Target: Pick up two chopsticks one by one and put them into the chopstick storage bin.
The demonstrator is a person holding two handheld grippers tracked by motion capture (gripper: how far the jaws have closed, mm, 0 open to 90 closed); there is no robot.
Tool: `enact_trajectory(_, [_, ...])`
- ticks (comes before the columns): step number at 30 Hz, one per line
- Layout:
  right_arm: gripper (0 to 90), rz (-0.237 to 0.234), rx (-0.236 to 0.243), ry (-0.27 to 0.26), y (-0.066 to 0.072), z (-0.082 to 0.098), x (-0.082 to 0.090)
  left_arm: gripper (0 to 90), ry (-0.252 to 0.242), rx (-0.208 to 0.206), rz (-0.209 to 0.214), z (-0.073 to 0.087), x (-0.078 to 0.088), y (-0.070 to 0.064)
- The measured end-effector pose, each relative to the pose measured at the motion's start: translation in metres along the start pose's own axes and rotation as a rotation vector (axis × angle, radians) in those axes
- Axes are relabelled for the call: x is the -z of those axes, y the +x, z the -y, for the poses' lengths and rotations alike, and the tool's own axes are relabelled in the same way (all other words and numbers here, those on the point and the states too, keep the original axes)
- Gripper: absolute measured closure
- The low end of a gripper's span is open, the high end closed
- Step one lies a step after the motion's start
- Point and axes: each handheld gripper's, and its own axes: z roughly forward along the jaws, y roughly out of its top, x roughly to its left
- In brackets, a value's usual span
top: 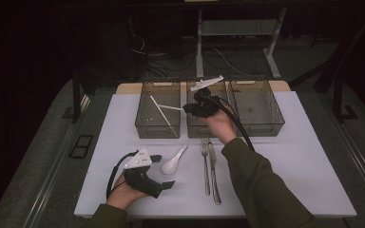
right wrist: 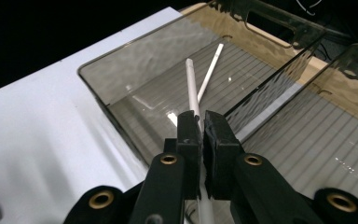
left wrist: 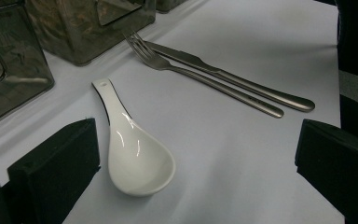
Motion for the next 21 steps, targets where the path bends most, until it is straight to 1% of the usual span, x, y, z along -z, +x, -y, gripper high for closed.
enact_trajectory(4, [85.5, 0.002, -0.009, 0.023, 0.001, -0.004, -0.016, 0.0, -0.001, 0.001, 0.004, 0.000, 0.000, 0.000])
enact_trajectory(6, [85.5, 0.012, -0.009, 0.036, 0.001, -0.004, -0.025, 0.0, -0.004, 0.002, 0.006, 0.000, 0.000, 0.000])
enact_trajectory(8, [85.5, 0.013, -0.020, 0.044, 0.001, -0.005, -0.032, 0.0, -0.003, -0.001, 0.006, -0.001, 0.000, 0.000])
enact_trajectory(11, [85.5, 0.027, -0.016, 0.065, 0.003, -0.007, -0.043, 0.0, -0.005, 0.003, 0.008, -0.001, 0.000, 0.000])
enact_trajectory(16, [85.4, 0.039, -0.016, 0.083, 0.005, -0.014, -0.056, 0.0, -0.006, 0.006, 0.008, -0.001, 0.001, 0.000])
enact_trajectory(21, [85.5, 0.065, -0.016, 0.103, 0.008, -0.021, -0.068, 0.0, -0.008, 0.002, 0.010, -0.001, 0.001, 0.001])
